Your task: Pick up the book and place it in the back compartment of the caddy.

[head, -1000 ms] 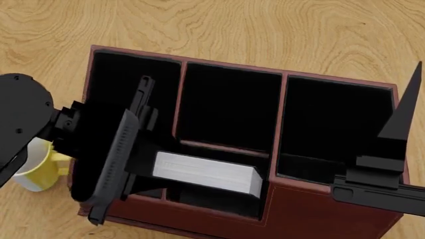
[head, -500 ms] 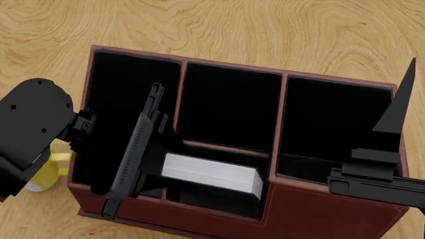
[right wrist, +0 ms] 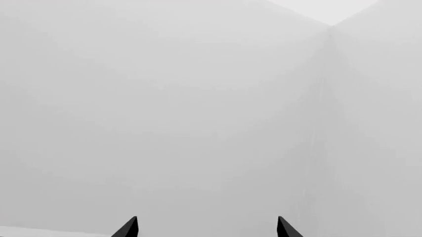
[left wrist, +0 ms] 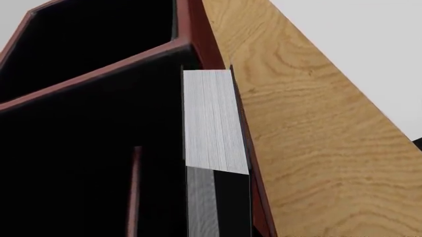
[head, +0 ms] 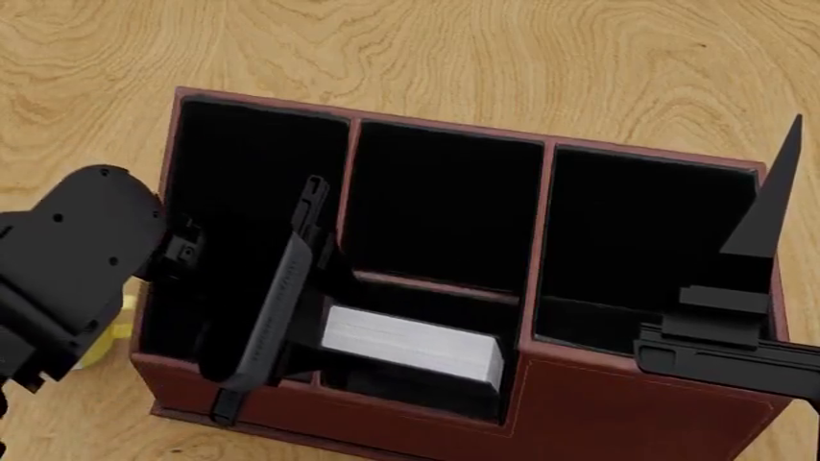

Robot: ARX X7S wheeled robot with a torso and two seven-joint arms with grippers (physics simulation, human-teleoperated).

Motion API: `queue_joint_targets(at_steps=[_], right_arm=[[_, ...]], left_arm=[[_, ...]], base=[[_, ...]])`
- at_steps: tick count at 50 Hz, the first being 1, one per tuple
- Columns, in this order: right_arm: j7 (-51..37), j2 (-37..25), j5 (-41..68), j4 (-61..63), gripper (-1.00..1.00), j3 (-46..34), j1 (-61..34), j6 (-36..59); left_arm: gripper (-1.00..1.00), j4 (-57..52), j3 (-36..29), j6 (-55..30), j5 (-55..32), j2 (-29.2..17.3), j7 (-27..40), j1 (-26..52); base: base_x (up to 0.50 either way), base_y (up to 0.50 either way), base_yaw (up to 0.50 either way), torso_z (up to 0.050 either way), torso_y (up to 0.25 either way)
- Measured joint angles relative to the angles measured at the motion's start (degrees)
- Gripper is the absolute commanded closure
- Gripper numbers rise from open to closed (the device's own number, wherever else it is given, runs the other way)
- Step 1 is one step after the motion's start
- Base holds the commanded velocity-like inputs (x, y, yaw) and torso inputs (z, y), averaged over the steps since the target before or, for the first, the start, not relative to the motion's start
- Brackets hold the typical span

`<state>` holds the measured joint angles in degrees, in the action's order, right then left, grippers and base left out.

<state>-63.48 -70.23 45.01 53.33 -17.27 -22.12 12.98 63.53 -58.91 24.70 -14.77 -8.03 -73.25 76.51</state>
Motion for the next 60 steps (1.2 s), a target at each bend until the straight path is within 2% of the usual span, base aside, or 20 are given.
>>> queue_joint_targets(at_steps=[9,10,44,60], right_arm=[[-0.1,-0.3,-0.2,-0.1,-1.0,0.4,0.9,-0.7],[-0.2,-0.4,-0.2,-0.1,-1.0,0.4,1.0,-0.7],[-0.7,-1.2,-0.5,-0.1,-1.0,1.4,3.2,-2.2],[-1.1,-1.9,-0.4,0.3,-1.0,2.3,4.2,-3.1]], left_arm=[[1.0,2.3,-0.6,1.6,0.1,1.1,0.3,0.4],[-1.0,2.5,-0.7,1.8,0.1,1.2,0.3,0.4],[-1.0,-2.0,2.2,-1.4,-1.8,0.5,3.2,1.1],[-1.0,-13.3,3.2,-7.7,-3.9,-3.7,4.9,1.8]], base=[[0.0,0.0,0.0,0.0,0.001],[0.0,0.0,0.0,0.0,0.0],[0.0,0.0,0.0,0.0,0.0],[0.0,0.0,0.0,0.0,0.0]])
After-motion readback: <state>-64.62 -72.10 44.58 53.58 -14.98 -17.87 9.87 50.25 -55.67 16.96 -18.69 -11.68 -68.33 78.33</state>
